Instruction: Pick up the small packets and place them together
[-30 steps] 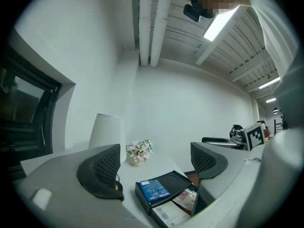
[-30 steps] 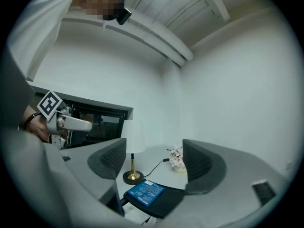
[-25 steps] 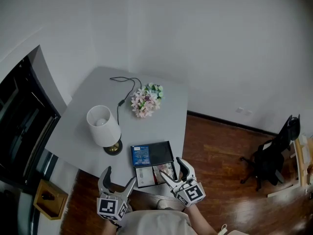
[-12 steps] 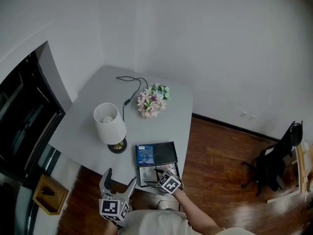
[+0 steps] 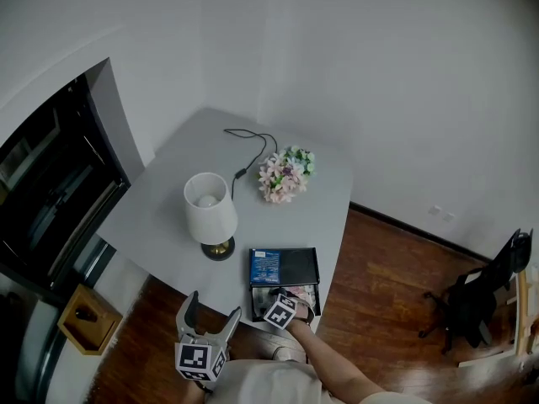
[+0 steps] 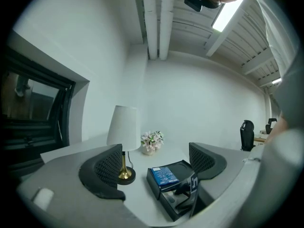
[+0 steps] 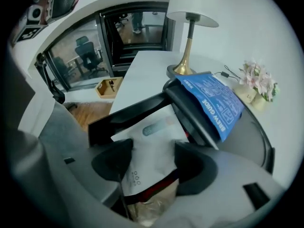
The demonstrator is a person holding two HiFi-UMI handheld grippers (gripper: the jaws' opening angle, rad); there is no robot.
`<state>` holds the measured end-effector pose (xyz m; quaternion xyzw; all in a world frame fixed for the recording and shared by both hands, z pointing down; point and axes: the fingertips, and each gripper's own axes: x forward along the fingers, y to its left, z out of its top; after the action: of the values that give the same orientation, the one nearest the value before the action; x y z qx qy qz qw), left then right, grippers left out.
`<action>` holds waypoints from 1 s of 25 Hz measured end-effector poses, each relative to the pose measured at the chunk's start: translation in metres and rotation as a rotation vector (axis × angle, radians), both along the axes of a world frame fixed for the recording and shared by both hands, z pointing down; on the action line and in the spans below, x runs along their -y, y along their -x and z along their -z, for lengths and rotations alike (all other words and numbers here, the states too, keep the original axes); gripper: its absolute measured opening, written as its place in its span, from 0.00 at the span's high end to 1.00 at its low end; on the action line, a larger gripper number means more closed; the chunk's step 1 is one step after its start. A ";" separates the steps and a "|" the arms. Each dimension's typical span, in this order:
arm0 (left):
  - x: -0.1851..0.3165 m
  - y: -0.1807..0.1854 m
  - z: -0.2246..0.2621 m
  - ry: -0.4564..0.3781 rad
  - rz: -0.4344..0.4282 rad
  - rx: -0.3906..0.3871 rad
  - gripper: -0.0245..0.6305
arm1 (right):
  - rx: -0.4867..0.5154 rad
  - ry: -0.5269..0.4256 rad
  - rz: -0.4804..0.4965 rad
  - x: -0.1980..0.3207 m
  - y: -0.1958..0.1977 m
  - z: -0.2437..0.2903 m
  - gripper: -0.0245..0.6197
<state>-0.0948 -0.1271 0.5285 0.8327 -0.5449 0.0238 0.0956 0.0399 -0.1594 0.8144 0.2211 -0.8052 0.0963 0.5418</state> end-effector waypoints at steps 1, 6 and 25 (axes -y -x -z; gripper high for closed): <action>0.000 0.002 0.000 0.000 0.005 0.001 0.28 | -0.006 -0.011 0.005 0.000 0.001 0.002 0.57; 0.003 0.009 0.001 -0.001 0.023 0.006 0.28 | 0.058 -0.021 -0.023 -0.008 0.000 0.016 0.73; 0.016 -0.021 -0.004 -0.003 -0.039 0.018 0.29 | 0.180 -0.242 -0.140 0.080 -0.112 0.112 0.69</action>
<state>-0.0736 -0.1434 0.5325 0.8431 -0.5294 0.0324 0.0891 0.1518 -0.2394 0.7028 0.3309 -0.8387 0.0558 0.4289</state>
